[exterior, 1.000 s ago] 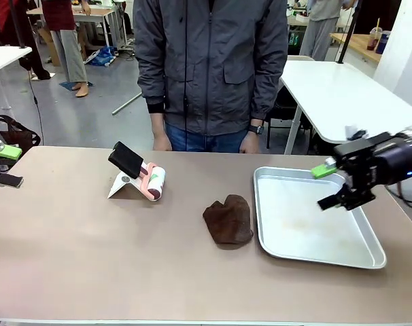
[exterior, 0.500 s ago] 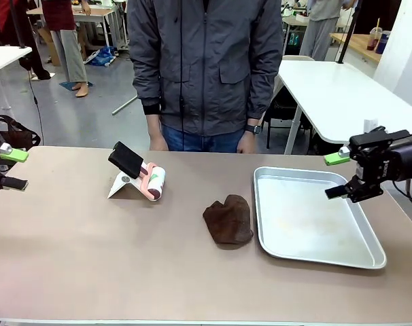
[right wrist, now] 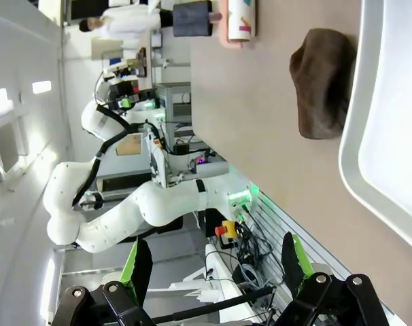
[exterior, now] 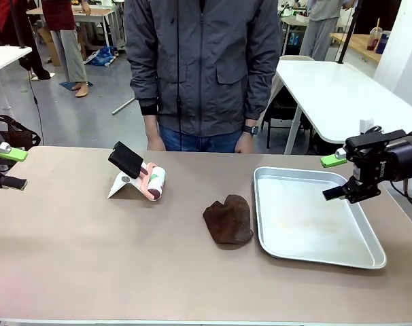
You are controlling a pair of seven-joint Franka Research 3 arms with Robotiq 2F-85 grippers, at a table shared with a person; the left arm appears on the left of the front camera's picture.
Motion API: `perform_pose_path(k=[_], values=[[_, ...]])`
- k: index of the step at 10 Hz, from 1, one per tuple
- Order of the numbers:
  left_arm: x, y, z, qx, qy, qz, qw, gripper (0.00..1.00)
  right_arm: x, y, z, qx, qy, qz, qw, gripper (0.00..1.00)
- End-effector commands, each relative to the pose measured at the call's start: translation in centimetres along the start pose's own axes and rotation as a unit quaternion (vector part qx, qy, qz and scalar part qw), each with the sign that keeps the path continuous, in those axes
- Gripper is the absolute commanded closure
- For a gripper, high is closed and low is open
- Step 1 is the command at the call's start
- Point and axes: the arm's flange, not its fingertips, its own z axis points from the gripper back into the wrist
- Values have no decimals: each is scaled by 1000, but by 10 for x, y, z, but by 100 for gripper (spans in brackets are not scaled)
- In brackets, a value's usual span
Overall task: Clean the surface of the table.
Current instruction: Return the Lint Roller and towel to their original positions.
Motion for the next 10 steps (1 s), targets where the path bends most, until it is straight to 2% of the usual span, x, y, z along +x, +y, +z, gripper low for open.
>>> perform_pose_path(k=[1, 10], values=[[-2, -2, 2, -5, -1, -7, 1000, 0, -2, 3, 4, -3, 4, -5, 1000, 0], [-2, -2, 2, -5, -1, -7, 1000, 0, -2, 3, 4, -3, 4, -5, 1000, 0]])
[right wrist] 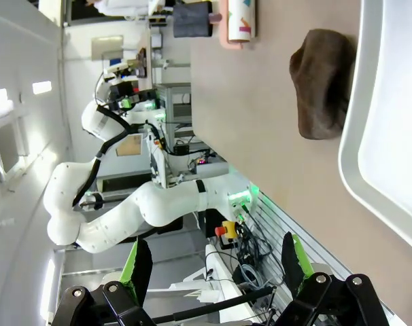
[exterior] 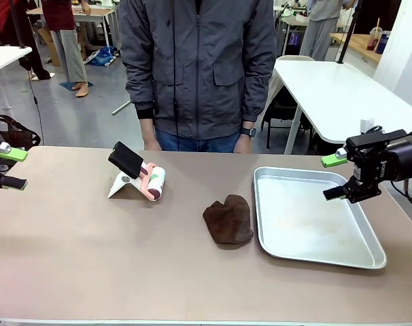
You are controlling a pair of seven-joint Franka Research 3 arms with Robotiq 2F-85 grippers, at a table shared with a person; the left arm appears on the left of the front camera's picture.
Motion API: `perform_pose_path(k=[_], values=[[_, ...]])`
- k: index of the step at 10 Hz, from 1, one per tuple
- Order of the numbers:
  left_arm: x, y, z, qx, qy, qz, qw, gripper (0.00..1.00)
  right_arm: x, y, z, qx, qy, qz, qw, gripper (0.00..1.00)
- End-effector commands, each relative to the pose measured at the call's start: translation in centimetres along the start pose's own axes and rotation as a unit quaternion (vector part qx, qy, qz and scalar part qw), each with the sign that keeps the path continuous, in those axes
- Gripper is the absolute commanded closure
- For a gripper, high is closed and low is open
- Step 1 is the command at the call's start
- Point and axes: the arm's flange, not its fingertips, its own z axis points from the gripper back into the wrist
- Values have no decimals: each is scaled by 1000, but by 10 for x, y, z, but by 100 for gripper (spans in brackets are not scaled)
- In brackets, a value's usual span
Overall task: Clean the surface of the table.
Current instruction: Return the Lint Roller and towel to their original positions.
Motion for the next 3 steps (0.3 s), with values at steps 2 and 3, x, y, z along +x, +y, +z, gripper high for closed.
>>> perform_pose_path(k=[2, 3], values=[[-2, -2, 2, -5, -1, -7, 1000, 0, -2, 3, 3, -3, 5, -5, 1000, 0], [-2, -2, 2, -5, -1, -7, 1000, 0, -2, 3, 3, -3, 5, -5, 1000, 0]])
